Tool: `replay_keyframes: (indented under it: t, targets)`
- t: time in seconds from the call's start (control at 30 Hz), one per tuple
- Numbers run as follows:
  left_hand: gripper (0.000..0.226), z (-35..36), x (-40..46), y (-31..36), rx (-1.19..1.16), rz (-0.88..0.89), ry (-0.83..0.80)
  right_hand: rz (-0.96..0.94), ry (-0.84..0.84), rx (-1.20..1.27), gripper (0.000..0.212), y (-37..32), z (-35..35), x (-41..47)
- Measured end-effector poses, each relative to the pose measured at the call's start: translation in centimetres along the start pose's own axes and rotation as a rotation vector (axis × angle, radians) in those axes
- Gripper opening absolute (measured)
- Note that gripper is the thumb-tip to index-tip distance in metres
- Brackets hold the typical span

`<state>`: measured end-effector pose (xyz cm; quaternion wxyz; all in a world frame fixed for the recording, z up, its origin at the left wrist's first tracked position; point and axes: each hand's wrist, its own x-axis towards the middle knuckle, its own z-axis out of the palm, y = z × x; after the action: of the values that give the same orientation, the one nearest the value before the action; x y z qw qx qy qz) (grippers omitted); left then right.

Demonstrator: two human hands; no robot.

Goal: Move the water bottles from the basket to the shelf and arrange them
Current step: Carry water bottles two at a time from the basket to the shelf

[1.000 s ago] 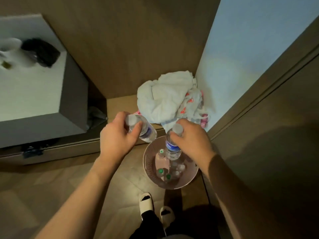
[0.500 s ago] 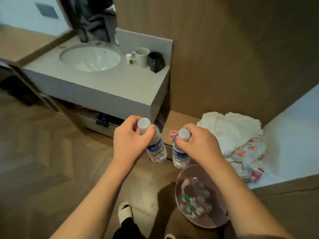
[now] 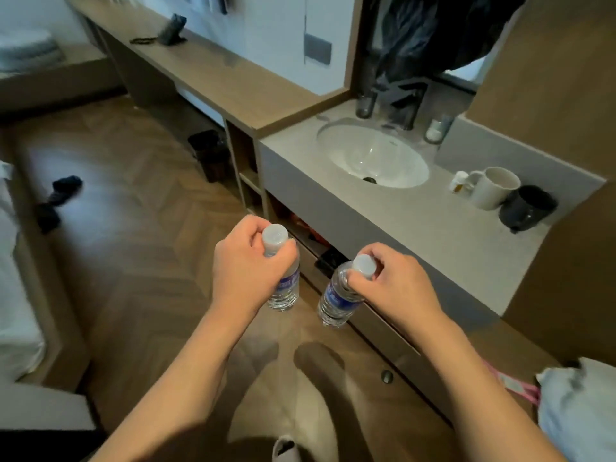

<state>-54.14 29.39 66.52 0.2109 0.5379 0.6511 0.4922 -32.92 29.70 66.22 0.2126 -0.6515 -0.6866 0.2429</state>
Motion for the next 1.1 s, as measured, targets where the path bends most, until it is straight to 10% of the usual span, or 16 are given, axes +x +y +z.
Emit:
replay_keyframes:
  t: [1.1]
  targets:
    - [0.024,-23.6,65.6,-30.3,0.149,-0.158,0.315,-0.362,-0.285,-0.037,0.021,-44.2,31.1,65.6]
